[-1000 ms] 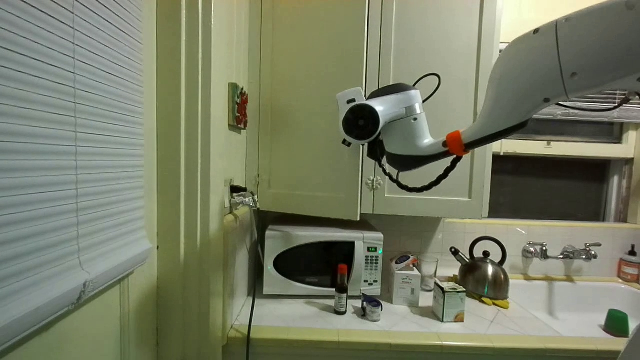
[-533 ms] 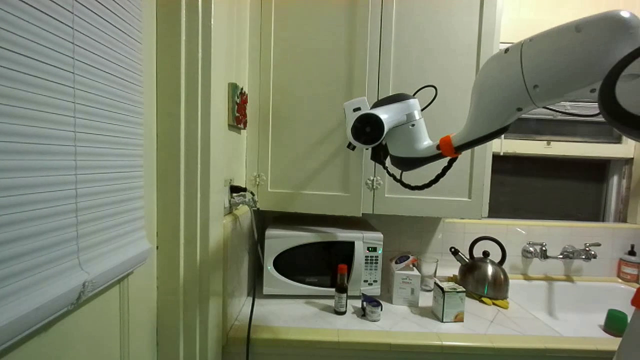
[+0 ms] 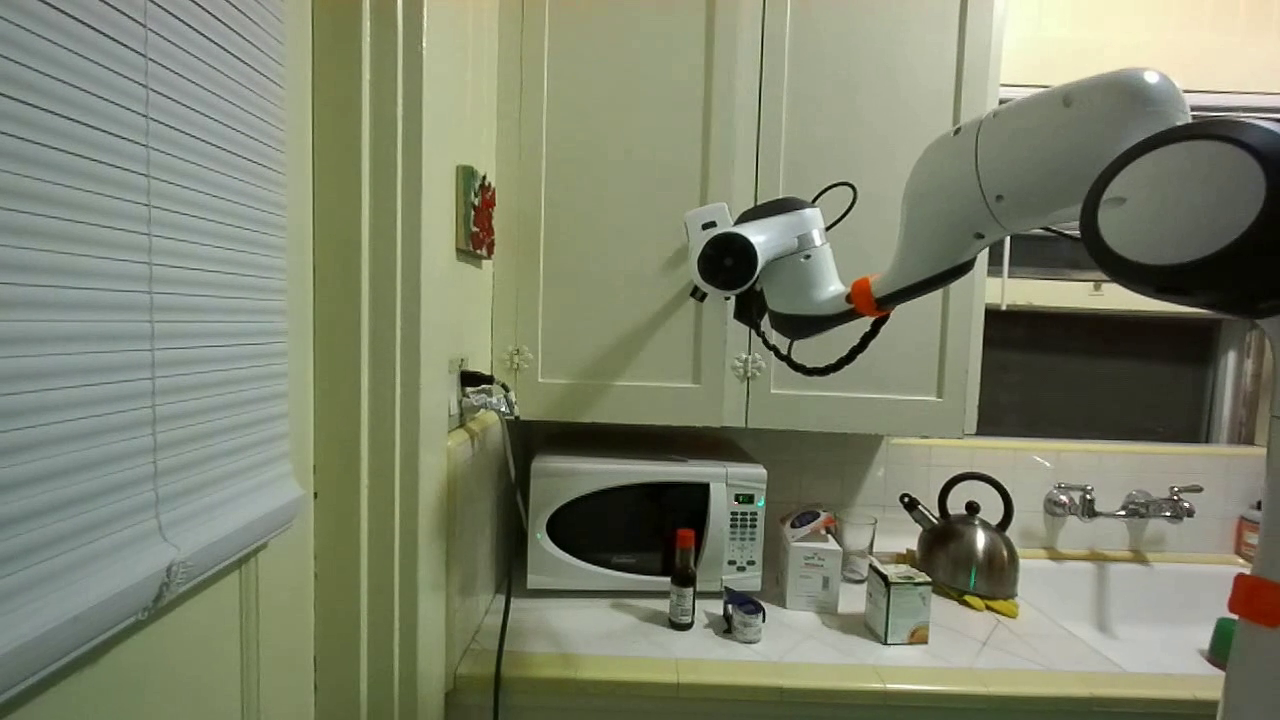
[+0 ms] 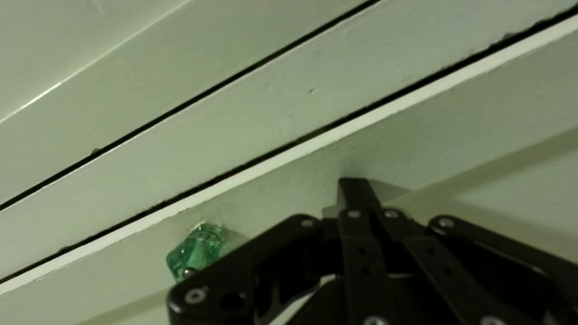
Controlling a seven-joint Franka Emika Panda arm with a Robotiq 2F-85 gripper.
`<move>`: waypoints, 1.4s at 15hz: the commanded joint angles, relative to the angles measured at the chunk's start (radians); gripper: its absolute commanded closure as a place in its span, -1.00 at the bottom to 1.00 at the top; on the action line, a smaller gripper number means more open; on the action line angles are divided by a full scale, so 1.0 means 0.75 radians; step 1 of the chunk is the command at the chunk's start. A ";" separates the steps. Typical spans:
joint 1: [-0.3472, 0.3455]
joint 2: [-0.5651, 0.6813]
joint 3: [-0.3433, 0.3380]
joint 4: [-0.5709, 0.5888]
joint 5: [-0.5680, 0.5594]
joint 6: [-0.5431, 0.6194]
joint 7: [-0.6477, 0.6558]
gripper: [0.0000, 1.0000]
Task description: Close the left upper cabinet door.
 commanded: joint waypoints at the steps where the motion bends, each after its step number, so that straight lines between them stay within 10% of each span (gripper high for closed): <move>1: -0.032 0.070 0.001 0.094 0.086 0.076 -0.041 1.00; 21: -0.034 0.126 -0.029 0.149 -0.055 0.024 0.057 1.00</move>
